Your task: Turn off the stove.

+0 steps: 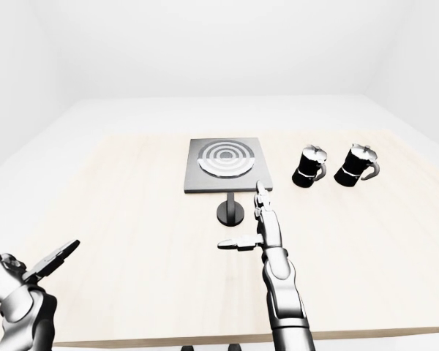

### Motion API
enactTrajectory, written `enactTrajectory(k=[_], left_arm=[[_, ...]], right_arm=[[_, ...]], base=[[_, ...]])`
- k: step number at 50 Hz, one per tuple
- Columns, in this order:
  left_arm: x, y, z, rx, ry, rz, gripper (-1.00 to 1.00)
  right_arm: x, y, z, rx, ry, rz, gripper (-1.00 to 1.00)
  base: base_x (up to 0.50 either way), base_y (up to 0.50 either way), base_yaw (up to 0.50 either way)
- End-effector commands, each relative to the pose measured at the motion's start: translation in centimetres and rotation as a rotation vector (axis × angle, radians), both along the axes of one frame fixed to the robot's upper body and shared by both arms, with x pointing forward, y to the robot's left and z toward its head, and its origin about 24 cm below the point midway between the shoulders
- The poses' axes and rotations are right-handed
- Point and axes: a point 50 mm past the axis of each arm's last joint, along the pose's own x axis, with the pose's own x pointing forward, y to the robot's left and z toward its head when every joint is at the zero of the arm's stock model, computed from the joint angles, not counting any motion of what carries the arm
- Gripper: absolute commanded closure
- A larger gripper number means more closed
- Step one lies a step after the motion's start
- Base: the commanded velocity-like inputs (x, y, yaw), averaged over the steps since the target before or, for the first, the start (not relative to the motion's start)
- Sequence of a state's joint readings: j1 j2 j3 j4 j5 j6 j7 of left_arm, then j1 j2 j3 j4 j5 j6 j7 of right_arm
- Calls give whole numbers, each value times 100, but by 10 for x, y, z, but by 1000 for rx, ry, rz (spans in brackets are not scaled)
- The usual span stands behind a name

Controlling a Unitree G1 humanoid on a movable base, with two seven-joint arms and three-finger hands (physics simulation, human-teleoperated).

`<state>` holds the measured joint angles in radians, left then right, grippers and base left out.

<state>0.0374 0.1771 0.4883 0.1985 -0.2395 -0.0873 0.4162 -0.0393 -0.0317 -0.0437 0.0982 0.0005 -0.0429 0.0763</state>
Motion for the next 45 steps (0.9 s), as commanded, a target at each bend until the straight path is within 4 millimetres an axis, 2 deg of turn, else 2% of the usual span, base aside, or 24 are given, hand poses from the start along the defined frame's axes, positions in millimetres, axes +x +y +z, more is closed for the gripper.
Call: enactTrajectory(k=[1,21,33,45], left_arm=[[-2,1,1,-27,-28,-20,-100],[0,0,-1,-32,-19,-7,-100],[2,-1,-11,-15,51,13,-100],[-1,-1,-11,-13,54,12,-100]], right_arm=[[0,0,0,-1,-7,4,-100],[1,0,-2,-6,6,0,-100],[-7,1,-22,25,66,-8,-100],[1,12,-39,30,147,30,-100]], base=[[0,0,0],[0,0,0],[0,0,0],[0,0,0]])
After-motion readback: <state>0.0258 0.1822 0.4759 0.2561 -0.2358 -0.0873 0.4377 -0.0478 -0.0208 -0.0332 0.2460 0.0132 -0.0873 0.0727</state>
